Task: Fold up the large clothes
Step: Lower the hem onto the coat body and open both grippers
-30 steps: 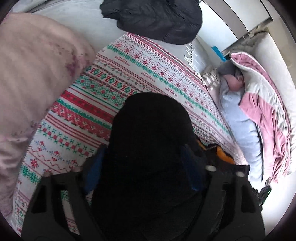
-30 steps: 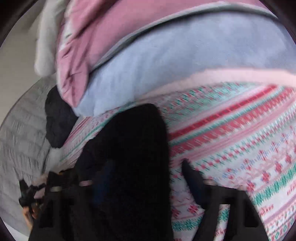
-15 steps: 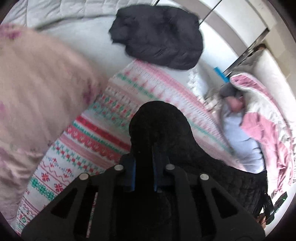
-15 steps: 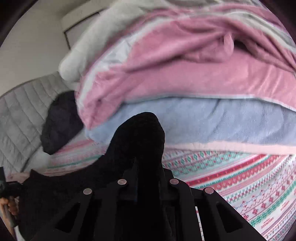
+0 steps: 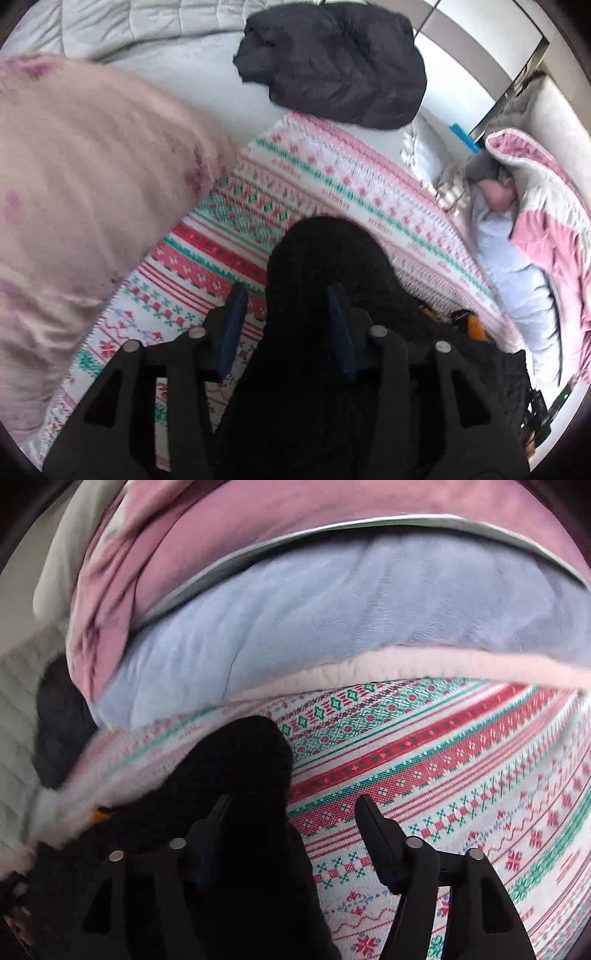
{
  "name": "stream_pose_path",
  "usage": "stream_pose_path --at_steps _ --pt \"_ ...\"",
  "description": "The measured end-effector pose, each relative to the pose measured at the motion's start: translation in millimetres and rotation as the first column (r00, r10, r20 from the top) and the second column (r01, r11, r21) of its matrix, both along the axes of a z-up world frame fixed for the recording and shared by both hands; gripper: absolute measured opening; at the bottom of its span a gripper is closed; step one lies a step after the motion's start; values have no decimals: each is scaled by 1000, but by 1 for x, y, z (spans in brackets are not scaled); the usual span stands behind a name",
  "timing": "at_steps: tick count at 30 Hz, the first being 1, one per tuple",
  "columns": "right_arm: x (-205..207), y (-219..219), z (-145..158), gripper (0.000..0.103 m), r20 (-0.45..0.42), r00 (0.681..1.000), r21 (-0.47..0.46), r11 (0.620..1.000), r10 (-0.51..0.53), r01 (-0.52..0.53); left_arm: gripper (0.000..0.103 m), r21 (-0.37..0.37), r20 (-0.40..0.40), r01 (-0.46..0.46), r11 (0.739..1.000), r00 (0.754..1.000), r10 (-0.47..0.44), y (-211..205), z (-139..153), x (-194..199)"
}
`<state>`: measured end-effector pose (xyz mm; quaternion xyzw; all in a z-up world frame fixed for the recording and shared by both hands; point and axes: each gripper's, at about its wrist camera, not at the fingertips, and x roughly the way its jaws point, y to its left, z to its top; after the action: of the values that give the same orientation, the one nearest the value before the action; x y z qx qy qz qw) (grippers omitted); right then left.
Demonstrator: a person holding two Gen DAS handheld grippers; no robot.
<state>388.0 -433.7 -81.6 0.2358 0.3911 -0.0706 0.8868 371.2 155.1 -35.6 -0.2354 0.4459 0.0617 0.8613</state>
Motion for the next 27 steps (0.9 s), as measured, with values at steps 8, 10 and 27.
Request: stream_pose_path --at_steps 8,10,27 --pt "-55 11 56 73 113 993 29 999 -24 21 66 47 129 54 997 990 -60 -31 57 -36" --pt "-68 21 65 76 120 993 33 999 9 -13 66 101 127 100 990 985 -113 -53 63 -48" --pt "-151 130 28 78 -116 953 -163 941 279 -296 71 344 -14 219 913 973 -228 -118 13 -156"
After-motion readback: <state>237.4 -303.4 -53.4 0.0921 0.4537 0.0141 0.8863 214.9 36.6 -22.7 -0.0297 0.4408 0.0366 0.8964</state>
